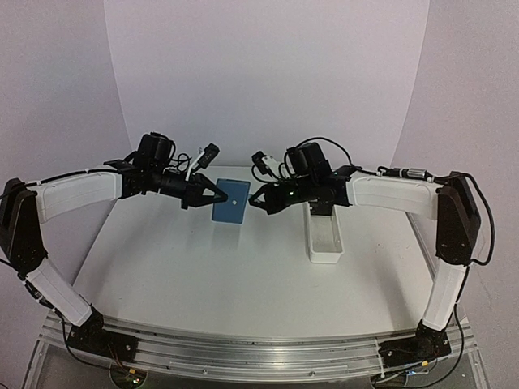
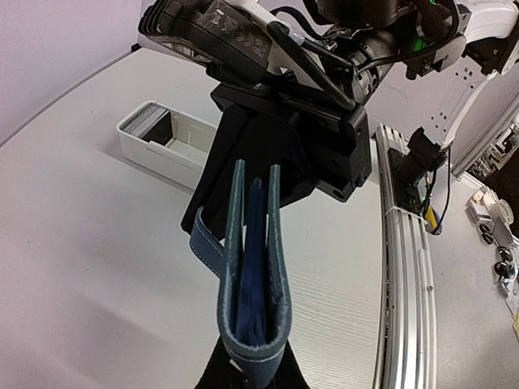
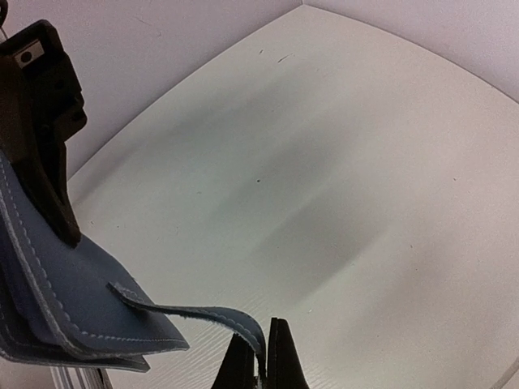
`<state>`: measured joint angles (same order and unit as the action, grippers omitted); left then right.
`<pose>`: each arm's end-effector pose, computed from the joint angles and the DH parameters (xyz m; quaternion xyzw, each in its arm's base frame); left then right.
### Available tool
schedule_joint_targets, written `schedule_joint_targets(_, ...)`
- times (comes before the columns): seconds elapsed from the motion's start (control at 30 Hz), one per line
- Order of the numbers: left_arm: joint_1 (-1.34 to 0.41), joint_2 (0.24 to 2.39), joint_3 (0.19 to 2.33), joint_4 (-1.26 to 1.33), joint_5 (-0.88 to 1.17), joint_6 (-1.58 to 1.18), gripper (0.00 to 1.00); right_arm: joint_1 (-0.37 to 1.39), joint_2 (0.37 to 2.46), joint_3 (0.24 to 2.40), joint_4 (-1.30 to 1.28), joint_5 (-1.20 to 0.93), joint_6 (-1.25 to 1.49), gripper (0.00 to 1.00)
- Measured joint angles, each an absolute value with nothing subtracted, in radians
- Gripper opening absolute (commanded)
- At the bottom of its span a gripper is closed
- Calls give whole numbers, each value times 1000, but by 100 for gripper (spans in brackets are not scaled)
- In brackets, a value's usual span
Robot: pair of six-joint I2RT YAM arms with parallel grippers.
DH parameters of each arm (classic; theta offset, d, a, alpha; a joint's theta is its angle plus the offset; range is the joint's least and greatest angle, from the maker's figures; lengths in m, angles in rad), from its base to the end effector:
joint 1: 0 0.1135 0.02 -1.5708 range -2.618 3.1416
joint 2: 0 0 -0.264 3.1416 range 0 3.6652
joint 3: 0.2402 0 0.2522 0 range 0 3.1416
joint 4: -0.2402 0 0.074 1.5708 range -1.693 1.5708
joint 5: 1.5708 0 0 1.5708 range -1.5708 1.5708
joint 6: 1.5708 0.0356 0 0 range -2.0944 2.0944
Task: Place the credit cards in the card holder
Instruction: Open the card holder at the center of the board.
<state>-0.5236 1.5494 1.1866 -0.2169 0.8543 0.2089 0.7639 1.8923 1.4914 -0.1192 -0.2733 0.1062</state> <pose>0.2863 -0.1963 0.2933 0.4707 0.6770 -0.4278 0.3703 0.3157 0.3157 0.2698 -0.3415 0.7891 0.3163 0.4009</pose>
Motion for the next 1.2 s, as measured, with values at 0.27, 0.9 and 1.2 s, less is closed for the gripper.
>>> schedule_joint_targets(0.27,-480,1555,1182,-193,808,86,99,762,1892,1476,-117,-329,151,0)
schedule_joint_targets(0.9,-630,1388,914,-125,582,339,99,838,1935,1546,-130,-181,875,0)
schedule_joint_targets(1.2,-779,1381,864,67,324,416,99,899,1935,1633,-98,-31,1013,0)
